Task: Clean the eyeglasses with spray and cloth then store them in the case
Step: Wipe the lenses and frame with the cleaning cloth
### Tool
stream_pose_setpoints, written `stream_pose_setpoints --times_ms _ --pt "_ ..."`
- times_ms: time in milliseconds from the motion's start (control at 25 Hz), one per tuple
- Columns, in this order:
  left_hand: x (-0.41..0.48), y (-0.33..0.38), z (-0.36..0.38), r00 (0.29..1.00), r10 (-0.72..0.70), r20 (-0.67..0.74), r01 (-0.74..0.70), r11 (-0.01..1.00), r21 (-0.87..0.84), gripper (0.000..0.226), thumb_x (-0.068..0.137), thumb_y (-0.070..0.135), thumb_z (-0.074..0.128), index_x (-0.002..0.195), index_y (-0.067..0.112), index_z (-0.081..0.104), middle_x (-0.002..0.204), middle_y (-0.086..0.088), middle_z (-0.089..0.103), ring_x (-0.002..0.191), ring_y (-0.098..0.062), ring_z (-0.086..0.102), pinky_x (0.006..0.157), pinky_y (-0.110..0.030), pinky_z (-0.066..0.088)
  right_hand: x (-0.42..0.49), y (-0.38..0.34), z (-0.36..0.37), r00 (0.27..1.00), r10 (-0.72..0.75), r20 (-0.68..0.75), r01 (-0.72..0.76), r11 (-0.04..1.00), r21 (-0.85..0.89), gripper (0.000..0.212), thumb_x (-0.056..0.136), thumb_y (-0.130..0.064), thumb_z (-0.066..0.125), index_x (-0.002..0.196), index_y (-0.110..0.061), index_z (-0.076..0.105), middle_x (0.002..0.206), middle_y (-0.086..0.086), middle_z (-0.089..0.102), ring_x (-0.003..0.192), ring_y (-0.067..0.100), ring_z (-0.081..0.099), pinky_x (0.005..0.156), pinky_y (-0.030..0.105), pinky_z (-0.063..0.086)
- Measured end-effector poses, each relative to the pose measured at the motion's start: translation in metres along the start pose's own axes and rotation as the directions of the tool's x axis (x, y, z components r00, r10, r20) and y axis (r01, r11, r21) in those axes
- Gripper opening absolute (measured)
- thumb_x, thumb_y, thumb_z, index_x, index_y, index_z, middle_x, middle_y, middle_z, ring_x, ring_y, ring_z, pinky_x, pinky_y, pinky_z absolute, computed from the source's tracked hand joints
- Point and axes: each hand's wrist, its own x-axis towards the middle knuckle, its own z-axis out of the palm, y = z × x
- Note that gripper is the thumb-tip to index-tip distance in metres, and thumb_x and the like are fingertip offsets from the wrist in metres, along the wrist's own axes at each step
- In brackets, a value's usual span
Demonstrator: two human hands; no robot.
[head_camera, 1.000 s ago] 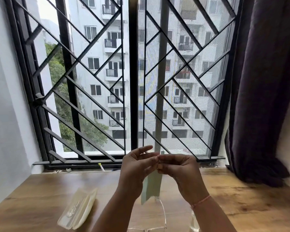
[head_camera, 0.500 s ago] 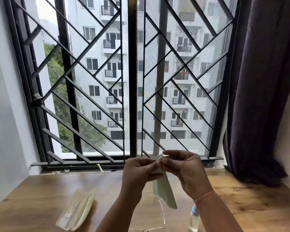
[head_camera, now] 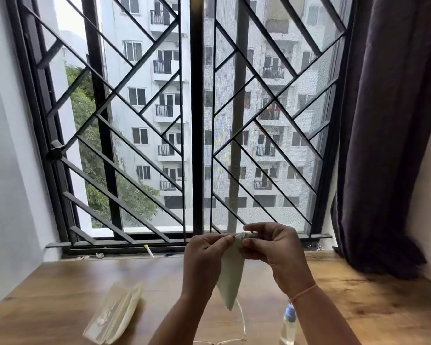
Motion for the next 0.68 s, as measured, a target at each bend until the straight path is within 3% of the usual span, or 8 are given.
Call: stream_pose_setpoints --times_ms 120,240,320,400,480,560,600,680 --pt "0.002 -0.006 -0.001 0.999 0.03 -0.026 -0.028 0.997 0.071 0.016 0.064 0.034 0.06 0.061 0.028 0.074 0.055 0.003 0.067 0.055 -0.006 0.055 0.06 -0.033 0.042 0.002 0.001 -0.003 1.0 -0.023 0.019 0.024 0.999 -0.047 0.027 0.069 0.023 0.061 0.083 0.0 0.064 0.057 0.011 0.067 0.048 0.021 0.064 0.047 0.026 0.055" --pt "0.008 -0.012 -0.005 0.994 0.076 -0.076 -0.061 0.983 0.174 0.039 0.06 0.049 0.056 0.068 0.014 0.071 0.061 -0.012 0.066 0.059 -0.016 0.055 0.063 -0.044 0.047 0.003 0.001 -0.009 0.999 -0.037 0.039 0.04 0.996 -0.081 0.029 0.071 0.024 0.058 0.084 -0.001 0.064 0.056 0.01 0.065 0.048 0.019 0.062 0.049 0.027 0.056" --pt "0.015 -0.012 -0.008 0.99 0.088 -0.111 -0.071 0.986 0.149 0.035 0.066 0.043 0.056 0.068 0.01 0.068 0.06 -0.01 0.064 0.059 -0.018 0.054 0.063 -0.046 0.045 0.006 -0.001 -0.018 0.996 -0.049 0.079 0.052 0.998 -0.04 0.028 0.072 0.025 0.054 0.084 0.001 0.065 0.057 0.01 0.064 0.05 0.018 0.062 0.049 0.026 0.055" --pt "0.023 -0.007 -0.008 0.982 0.115 -0.152 -0.098 0.989 0.113 0.033 0.074 0.038 0.051 0.065 0.007 0.058 0.053 -0.003 0.052 0.056 -0.016 0.045 0.057 -0.042 0.037 0.008 -0.004 -0.028 0.992 -0.055 0.115 0.047 0.997 0.068 0.025 0.073 0.021 0.055 0.083 0.002 0.067 0.063 0.012 0.066 0.055 0.018 0.063 0.051 0.026 0.054" --pt "0.033 0.004 -0.008 0.973 0.152 -0.175 -0.143 0.988 0.059 0.028 0.078 0.034 0.047 0.063 0.011 0.052 0.051 0.006 0.044 0.052 -0.013 0.038 0.054 -0.033 0.032 0.008 -0.009 -0.037 0.975 -0.1 0.2 0.062 0.981 0.185 0.022 0.063 0.0 0.075 0.084 0.001 0.071 0.072 0.013 0.068 0.062 0.02 0.064 0.055 0.028 0.055" --pt "0.042 0.022 -0.008 0.962 0.228 -0.151 -0.22 0.973 0.07 0.022 0.079 0.029 0.045 0.061 0.019 0.052 0.05 0.011 0.044 0.05 -0.006 0.034 0.05 -0.026 0.028 0.007 -0.012 -0.048 0.955 -0.132 0.266 0.055 0.959 0.279 0.053 0.043 -0.016 0.09 0.091 -0.001 0.072 0.073 0.011 0.067 0.066 0.019 0.064 0.06 0.03 0.056" --pt "0.044 0.032 -0.009 0.956 0.276 -0.101 -0.27 0.96 0.071 0.019 0.079 0.026 0.045 0.063 0.021 0.053 0.051 0.012 0.045 0.052 -0.005 0.034 0.051 -0.025 0.028 0.007 -0.011 -0.054 0.946 -0.138 0.292 0.014 0.921 0.39 0.058 0.044 -0.015 0.09 0.096 0.0 0.07 0.074 0.011 0.065 0.066 0.018 0.064 0.061 0.029 0.056" --pt "0.046 0.054 -0.005 0.925 0.374 0.062 -0.378 0.924 0.063 0.017 0.08 0.024 0.048 0.065 0.024 0.055 0.056 0.013 0.047 0.055 -0.004 0.037 0.054 -0.023 0.03 0.001 -0.008 -0.055 0.878 -0.245 0.412 -0.051 0.807 0.589 0.047 0.073 -0.007 0.074 0.116 0.002 0.059 0.087 0.015 0.064 0.078 0.02 0.065 0.072 0.031 0.056"
